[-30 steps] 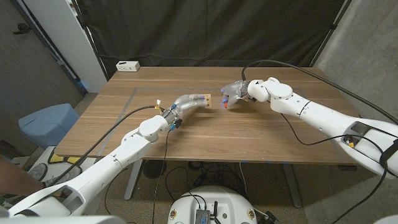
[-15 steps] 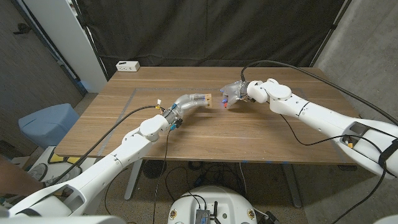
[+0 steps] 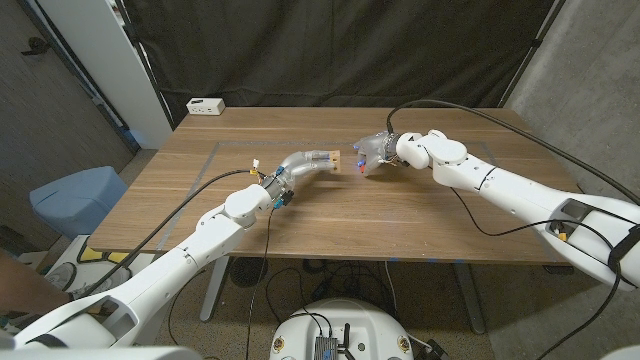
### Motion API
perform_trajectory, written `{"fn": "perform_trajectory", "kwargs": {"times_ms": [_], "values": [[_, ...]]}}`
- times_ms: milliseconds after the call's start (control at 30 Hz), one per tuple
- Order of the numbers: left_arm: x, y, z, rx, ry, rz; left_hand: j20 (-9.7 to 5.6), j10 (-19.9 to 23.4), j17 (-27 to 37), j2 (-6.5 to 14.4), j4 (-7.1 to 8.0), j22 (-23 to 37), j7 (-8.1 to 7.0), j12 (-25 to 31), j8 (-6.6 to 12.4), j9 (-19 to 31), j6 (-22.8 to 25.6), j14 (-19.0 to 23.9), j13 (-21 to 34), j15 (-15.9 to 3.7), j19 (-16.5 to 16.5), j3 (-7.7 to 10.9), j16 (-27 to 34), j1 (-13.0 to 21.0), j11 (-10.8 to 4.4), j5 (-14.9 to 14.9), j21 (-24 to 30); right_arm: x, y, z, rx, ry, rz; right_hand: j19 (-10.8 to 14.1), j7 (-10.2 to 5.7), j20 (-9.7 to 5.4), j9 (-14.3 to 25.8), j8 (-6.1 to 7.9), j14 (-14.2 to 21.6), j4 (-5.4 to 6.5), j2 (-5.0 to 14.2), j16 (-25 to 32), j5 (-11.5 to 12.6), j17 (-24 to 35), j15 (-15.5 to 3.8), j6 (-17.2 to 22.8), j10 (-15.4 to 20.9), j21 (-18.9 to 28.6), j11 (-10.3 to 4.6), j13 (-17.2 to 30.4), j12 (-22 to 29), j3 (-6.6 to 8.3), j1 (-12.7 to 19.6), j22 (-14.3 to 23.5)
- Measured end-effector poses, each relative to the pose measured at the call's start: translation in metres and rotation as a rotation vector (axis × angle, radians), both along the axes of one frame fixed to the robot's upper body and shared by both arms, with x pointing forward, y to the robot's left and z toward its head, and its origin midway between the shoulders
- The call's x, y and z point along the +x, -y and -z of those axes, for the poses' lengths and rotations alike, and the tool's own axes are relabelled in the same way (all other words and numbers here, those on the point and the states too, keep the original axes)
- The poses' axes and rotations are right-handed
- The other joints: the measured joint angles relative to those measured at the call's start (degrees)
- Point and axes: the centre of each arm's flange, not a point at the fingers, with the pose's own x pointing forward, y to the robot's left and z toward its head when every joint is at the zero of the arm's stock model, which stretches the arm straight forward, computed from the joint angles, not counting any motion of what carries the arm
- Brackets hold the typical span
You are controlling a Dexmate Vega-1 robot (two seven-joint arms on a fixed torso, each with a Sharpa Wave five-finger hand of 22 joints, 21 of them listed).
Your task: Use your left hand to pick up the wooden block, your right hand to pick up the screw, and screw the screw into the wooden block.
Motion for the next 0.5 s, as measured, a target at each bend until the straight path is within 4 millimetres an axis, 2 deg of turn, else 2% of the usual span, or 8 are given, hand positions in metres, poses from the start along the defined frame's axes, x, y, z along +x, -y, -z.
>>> {"fn": "perform_trajectory", "kwargs": {"times_ms": [233,500], "values": [[0.0,-0.001,0.0,-0.003,-0.002,0.0,0.0,0.0,0.0,0.6,-0.01,0.0,0.0,0.0,-0.18,0.0,0.0,0.0,0.0,0.0,0.0,0.0,0.0,0.1,0.0,0.0,0.0,0.0009,-0.0018,0.0026,-0.005,0.011,-0.002,0.1,-0.27,-0.1,0.3,0.22,0.0,0.0,0.01,0.0,0.0,0.0,0.0,0.7,0.7,0.0,-0.09,0.0,0.0,0.0,0.0,0.0],[0.0001,-0.0023,0.0003,-0.008,-0.004,0.002,0.0,0.0,0.0,0.5,0.08,0.0,0.0,-0.2,-0.23,0.0,0.0,0.0,0.0,0.0,0.0,-0.21,0.0,0.1,0.0,0.0,0.0,0.0025,-0.0035,0.005,-0.015,0.02,0.0,0.1,-0.32,-0.1,0.4,1.08,0.5,0.0,-0.06,0.0,0.0,0.0,-0.1,1.6,0.9,0.0,-0.29,0.0,0.0,0.0,0.7,0.0]]}}
